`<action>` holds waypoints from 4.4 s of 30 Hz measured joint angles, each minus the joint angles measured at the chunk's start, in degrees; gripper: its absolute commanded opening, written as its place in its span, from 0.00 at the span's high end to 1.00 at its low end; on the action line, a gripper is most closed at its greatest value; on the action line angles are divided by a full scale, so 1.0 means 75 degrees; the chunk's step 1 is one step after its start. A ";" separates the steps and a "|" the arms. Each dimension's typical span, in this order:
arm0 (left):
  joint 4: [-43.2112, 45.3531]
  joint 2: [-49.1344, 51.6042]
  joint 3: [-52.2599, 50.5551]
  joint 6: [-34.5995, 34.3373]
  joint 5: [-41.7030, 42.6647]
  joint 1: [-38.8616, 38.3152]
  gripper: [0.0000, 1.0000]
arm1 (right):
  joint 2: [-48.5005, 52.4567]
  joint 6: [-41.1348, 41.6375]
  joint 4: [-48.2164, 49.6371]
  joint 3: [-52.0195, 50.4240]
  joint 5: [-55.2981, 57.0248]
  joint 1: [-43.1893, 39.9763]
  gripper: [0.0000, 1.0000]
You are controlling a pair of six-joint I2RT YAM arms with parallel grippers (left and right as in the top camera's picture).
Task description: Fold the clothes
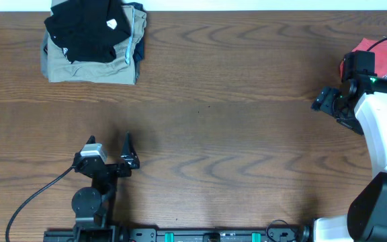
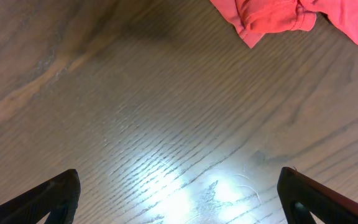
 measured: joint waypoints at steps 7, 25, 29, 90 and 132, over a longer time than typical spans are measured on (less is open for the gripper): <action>-0.0070 -0.0015 -0.0026 0.0000 -0.0038 0.0557 0.02 | 0.0000 0.0000 -0.0003 0.0000 0.0000 0.0000 0.01; -0.0073 -0.0015 -0.0026 0.0003 -0.0064 0.0670 0.02 | 0.0000 0.0000 0.0000 0.0000 0.0000 0.0000 0.01; -0.0073 -0.0015 -0.0023 0.0000 -0.0064 0.0670 0.02 | 0.0000 0.0000 -0.0003 0.0000 0.0000 0.0000 0.01; -0.0082 -0.0015 -0.0020 0.0000 -0.0061 0.0670 0.02 | -1.1208 -0.1513 0.4532 -0.7251 -0.1247 0.2235 0.01; -0.0082 -0.0015 -0.0020 0.0000 -0.0064 0.0670 0.02 | -1.2301 -0.2014 0.6910 -0.9460 -0.2244 0.1122 0.01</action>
